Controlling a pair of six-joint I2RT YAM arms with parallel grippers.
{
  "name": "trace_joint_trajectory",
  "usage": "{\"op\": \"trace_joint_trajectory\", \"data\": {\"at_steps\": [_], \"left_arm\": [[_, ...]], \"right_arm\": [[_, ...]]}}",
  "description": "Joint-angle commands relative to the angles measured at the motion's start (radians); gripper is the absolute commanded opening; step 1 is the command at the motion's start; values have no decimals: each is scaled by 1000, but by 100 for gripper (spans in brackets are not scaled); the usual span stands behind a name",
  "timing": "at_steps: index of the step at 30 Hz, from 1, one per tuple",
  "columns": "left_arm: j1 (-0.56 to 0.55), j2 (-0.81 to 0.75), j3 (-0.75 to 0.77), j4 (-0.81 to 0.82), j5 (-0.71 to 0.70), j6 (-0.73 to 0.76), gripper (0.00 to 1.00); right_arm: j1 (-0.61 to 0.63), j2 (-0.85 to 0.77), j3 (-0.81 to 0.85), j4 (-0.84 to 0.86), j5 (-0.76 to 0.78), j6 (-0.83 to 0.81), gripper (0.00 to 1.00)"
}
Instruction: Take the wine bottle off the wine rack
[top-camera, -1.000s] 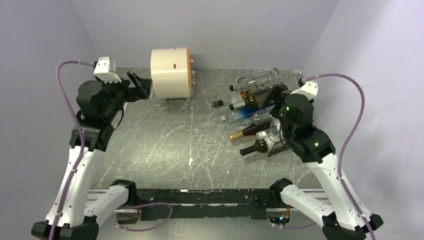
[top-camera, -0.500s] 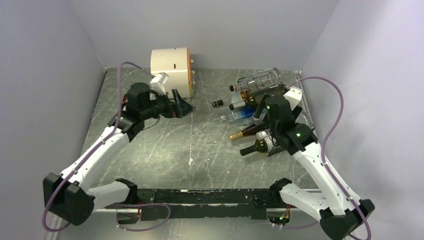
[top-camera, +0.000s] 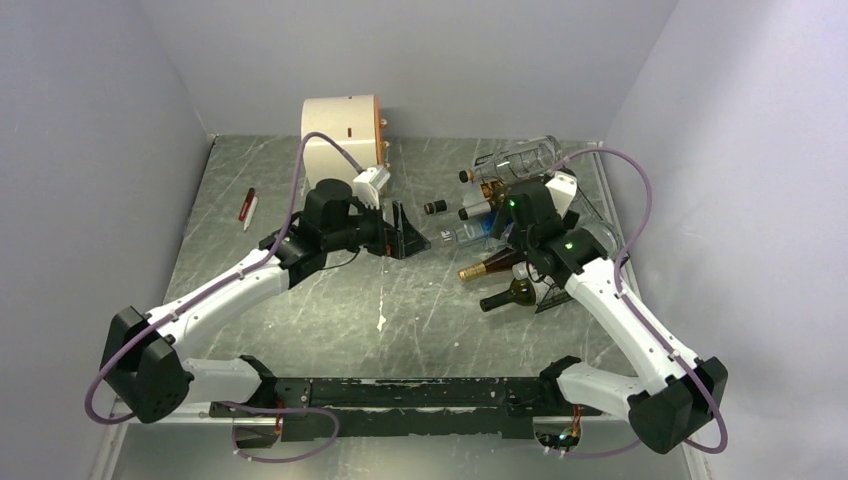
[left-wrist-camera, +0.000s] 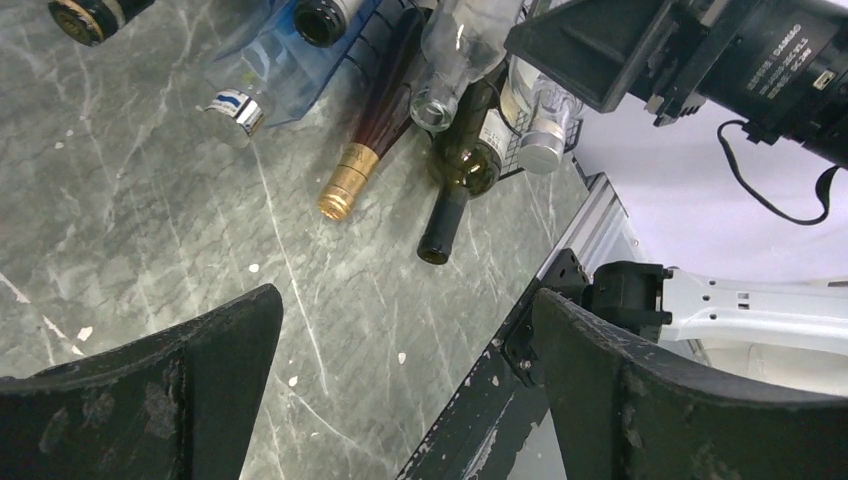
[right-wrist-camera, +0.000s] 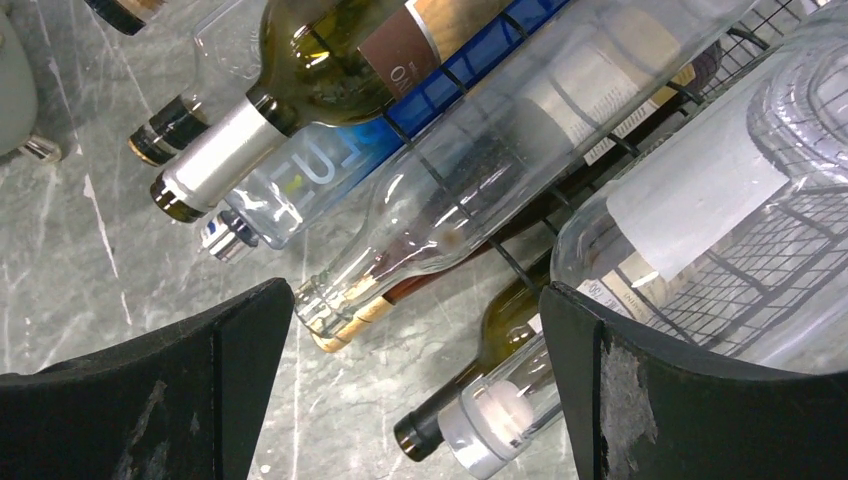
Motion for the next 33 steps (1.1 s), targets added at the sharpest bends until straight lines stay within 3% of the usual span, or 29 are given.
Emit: {"op": "trace_joint_trajectory", "data": {"at_steps": [1, 6, 9, 14, 23, 33], "left_arm": [[-44, 29, 64, 9, -35, 34, 98], [-99, 71, 107, -44, -109, 72, 98], [-112, 74, 101, -38, -134, 76, 98], [-114, 65, 86, -8, -157, 69, 98], [-115, -10, 57, -28, -201, 68, 98], [-115, -56, 60, -73, -242, 86, 98]], "right_arm": [[-5, 16, 55, -27, 13, 81, 100], [-4, 38, 164, -224, 49, 111, 100], [-4, 2, 143, -341, 85, 238, 100], [-4, -82, 31, -325, 19, 310, 96], [-4, -71, -34, -336, 3, 518, 86], [-4, -51, -87, -298, 93, 676, 71]]}}
